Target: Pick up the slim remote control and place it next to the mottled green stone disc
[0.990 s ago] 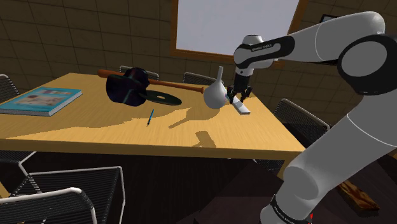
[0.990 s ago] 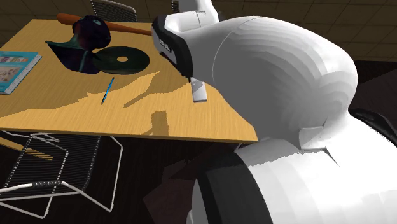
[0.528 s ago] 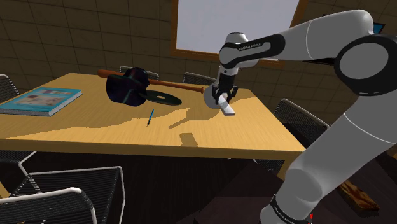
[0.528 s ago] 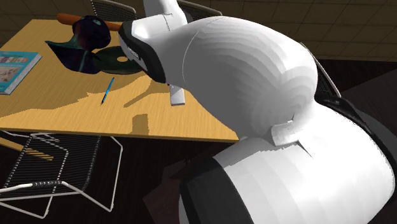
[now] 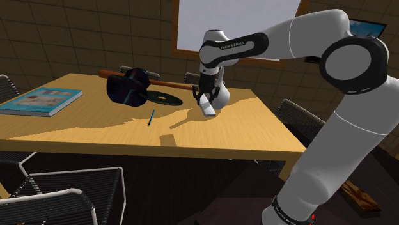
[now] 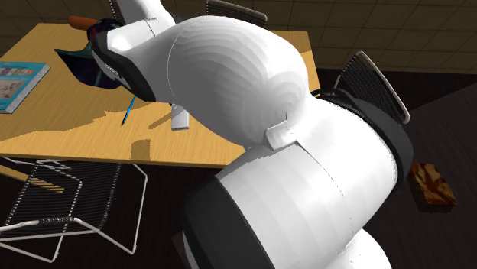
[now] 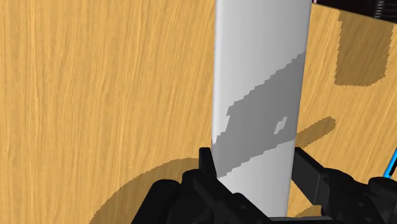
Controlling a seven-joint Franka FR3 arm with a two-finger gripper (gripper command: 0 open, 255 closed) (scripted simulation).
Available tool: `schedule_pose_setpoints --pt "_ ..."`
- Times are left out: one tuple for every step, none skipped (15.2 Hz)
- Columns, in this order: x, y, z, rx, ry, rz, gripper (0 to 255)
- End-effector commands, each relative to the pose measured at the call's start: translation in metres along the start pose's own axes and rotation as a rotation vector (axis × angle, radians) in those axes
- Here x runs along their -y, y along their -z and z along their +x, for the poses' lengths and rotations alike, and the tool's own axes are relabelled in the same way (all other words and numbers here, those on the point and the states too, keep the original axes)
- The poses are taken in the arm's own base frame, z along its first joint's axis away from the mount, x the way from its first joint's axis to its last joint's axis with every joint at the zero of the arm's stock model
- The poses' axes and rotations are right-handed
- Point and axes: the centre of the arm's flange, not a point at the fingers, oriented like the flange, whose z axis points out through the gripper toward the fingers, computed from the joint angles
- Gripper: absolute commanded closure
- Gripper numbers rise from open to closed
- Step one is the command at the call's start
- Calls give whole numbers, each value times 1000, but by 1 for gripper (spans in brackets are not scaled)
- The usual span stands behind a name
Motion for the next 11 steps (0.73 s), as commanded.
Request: schedule_pose_setpoints --pt "25 0 1 -1 -1 0 255" --pt "38 0 0 -1 -1 0 255" --pt "51 0 0 -1 -1 0 255" --pt "64 0 0 -1 -1 0 255" --pt "77 1 0 -1 -1 0 255" --pt "91 1 0 -1 -1 0 255" --pt "104 1 -1 -1 -1 0 255" --pt "117 2 -1 -1 -1 0 255" --pt "130 2 -1 -1 -1 0 255" --pt "143 2 -1 -1 -1 0 255" --pt "157 2 -2 -1 -1 0 255"
